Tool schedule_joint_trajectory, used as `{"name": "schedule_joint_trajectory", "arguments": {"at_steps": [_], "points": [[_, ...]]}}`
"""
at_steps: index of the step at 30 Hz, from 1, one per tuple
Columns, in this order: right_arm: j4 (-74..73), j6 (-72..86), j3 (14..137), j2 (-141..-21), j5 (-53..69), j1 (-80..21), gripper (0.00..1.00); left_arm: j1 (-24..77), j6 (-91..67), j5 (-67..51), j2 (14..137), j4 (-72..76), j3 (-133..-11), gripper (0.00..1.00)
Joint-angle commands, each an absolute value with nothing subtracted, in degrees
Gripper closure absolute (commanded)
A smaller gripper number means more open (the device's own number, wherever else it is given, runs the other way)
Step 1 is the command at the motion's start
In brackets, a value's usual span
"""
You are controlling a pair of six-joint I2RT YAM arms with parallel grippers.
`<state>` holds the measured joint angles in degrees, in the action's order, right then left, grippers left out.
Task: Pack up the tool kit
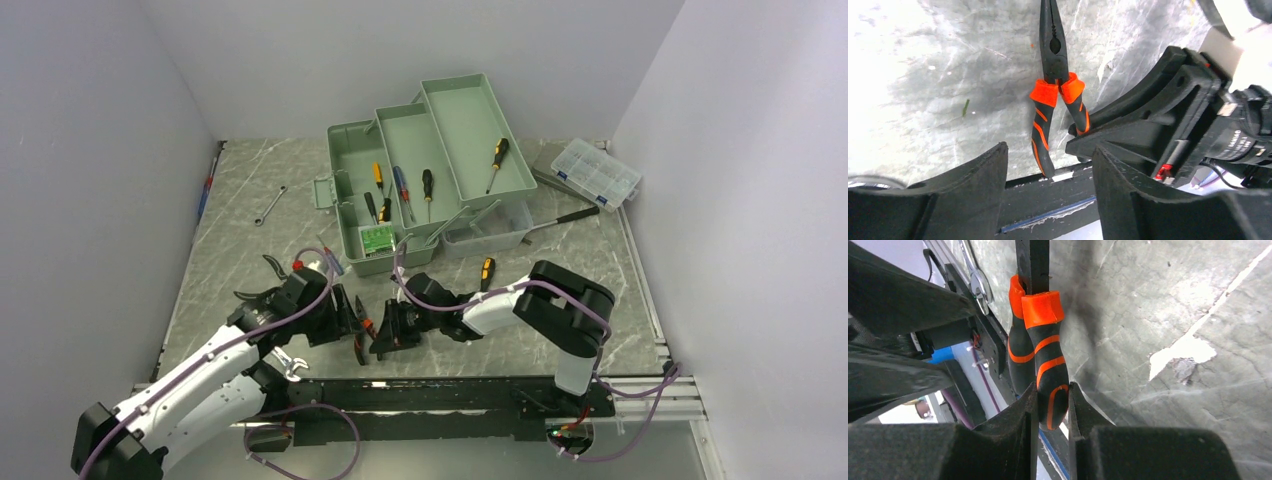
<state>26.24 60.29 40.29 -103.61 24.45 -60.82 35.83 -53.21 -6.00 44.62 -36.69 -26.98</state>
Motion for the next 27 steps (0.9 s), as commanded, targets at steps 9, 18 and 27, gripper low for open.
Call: {"name": "schedule_joint_trajectory", "arguments": {"at_steps": [9,18,27], "points": [[8.0,46.4,53.6,-94.2,15.6,-64.7,1.0,29.7,-45.1,17.1,42.0,-66.3,-52.0,0.25],[-14.8,34.9,75.6,-93.1,8.2,-58.5,1.0,22.2,-36.5,18.4,43.3,-64.0,-58.4,0.24],[-30.7,25.8,100.2,-105.3,2.0,-47.3,1.0,22.2,-32.7,12.3,45.7,-50.6,-53.8,0.24]]}}
